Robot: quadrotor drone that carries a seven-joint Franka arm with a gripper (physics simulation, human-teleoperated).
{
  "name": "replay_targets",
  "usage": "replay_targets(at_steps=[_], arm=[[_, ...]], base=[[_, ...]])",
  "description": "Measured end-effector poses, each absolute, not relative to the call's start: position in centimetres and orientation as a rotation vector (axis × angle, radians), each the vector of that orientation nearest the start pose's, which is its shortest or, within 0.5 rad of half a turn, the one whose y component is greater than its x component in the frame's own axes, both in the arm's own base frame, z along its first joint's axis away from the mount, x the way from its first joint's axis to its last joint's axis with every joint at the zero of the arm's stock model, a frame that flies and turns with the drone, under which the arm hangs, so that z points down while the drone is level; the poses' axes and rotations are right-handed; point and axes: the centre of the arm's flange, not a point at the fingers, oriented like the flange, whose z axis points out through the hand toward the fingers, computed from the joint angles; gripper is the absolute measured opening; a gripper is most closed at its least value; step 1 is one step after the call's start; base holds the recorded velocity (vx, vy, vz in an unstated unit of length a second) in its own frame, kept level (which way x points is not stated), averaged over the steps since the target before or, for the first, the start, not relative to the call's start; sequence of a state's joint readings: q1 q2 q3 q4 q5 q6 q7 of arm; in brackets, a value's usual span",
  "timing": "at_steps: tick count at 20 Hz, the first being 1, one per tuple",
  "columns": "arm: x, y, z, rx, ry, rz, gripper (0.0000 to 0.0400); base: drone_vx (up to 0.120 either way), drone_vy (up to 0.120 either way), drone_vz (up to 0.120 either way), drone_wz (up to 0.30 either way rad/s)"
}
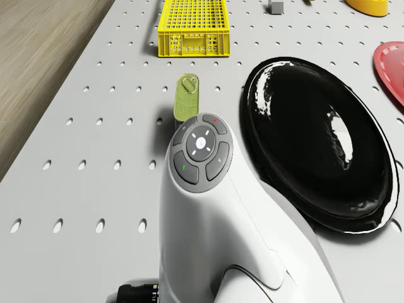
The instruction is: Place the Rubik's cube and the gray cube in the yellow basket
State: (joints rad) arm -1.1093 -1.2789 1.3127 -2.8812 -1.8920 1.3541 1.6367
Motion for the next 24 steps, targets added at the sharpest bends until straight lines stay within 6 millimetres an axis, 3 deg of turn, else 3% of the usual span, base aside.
replay_targets(at_steps=[10, 15, 24], arm=[[31.4, 0.0, 50.0, 0.001, -0.002, 0.785, 0.04], [31.7, 0.0, 50.1, 0.001, -0.002, 0.785, 0.0347], [31.9, 0.0, 50.0, 0.001, -0.002, 0.785, 0.0327]], base=[[0.0, 0.0, 0.0, 0.0], [0.0, 0.0, 0.0, 0.0], [0.0, 0.0, 0.0, 0.0]])
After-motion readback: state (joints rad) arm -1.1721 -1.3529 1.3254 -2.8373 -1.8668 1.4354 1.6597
